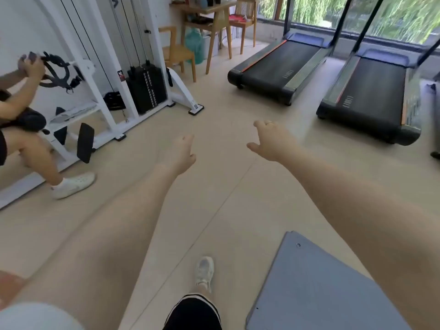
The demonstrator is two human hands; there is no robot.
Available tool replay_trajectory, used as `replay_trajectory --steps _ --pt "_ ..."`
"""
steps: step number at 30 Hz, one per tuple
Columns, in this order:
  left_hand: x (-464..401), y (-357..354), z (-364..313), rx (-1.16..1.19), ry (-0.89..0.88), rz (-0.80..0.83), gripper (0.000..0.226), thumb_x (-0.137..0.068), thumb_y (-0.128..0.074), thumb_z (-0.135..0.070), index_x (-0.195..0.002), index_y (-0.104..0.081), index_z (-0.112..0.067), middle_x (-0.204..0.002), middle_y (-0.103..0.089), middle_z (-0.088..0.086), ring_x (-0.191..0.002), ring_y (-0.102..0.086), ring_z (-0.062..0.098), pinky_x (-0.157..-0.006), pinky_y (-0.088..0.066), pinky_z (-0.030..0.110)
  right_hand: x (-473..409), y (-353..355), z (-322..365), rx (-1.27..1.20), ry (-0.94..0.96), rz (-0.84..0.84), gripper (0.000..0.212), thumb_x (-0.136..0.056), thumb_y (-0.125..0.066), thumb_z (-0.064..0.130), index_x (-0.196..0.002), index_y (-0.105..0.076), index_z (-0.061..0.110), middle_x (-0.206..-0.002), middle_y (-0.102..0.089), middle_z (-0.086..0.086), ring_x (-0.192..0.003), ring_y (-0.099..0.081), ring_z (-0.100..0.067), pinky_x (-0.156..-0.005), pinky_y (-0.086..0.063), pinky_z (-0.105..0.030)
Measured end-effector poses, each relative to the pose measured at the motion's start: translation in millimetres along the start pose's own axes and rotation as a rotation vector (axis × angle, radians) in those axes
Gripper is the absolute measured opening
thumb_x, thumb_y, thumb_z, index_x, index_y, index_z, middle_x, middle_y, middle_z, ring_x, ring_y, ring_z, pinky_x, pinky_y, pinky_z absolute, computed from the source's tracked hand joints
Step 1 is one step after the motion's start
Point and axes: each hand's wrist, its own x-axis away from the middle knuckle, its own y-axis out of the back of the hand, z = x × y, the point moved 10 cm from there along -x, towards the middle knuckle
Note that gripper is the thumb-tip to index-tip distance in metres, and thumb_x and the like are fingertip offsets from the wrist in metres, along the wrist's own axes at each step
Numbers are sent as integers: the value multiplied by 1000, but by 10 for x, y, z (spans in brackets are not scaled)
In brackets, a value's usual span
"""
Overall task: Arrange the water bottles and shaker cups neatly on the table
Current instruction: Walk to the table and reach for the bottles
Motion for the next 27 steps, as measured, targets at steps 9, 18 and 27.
replay_trajectory --steps 9,18,27 --pt "-1702 -277 672 -68 146 109 53 -89 -51 -24 -137 -32 -13 -132 -50 13 -118 -48 33 -91 -46 44 -1933 -706 -278 -72 -44 142 55 -88 -54 32 -132 -37 5 -132 -50 -17 -122 -46 -34 -96 -43 -43" --pt "-4111 107 445 137 101 90 55 -88 -52 -23 -139 -30 -14 -133 -50 7 -115 -51 27 -90 -46 39 -4078 -325 -1055 -187 -219 129 56 -91 -51 32 -137 -32 7 -139 -44 -16 -125 -43 -33 -97 -38 -40" --pt "-6669 -181 -308 102 -141 95 51 -90 -47 -24 -137 -33 -14 -129 -51 8 -113 -50 28 -89 -46 39 -6126 -313 -2509 -247 -355 68 56 -90 -52 33 -135 -34 5 -136 -47 -17 -122 -46 -35 -95 -39 -40"
